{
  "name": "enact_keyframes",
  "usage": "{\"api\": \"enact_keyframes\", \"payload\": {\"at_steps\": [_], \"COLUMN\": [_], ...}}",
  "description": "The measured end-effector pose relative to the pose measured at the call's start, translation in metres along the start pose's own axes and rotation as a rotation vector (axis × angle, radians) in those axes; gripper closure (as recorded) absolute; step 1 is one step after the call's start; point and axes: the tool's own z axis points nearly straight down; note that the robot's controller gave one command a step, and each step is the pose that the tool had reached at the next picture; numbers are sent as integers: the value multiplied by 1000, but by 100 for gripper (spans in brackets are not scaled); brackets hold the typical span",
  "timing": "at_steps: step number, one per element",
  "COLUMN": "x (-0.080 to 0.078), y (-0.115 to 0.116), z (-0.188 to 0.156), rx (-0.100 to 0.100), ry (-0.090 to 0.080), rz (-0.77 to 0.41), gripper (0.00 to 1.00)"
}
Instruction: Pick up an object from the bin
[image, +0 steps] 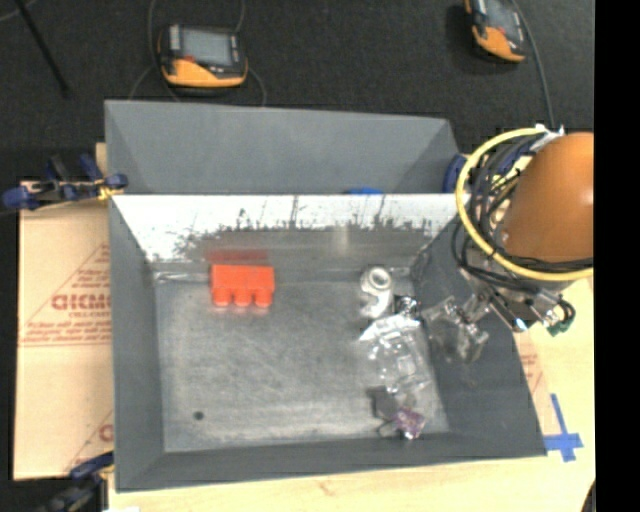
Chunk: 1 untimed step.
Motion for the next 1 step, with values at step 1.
{"api": "enact_keyframes", "payload": {"at_steps": [1], "x": [49], "y": [-16], "z": [46], "rx": [-2], "ry": [4], "rz": [-318], "gripper": [100]}}
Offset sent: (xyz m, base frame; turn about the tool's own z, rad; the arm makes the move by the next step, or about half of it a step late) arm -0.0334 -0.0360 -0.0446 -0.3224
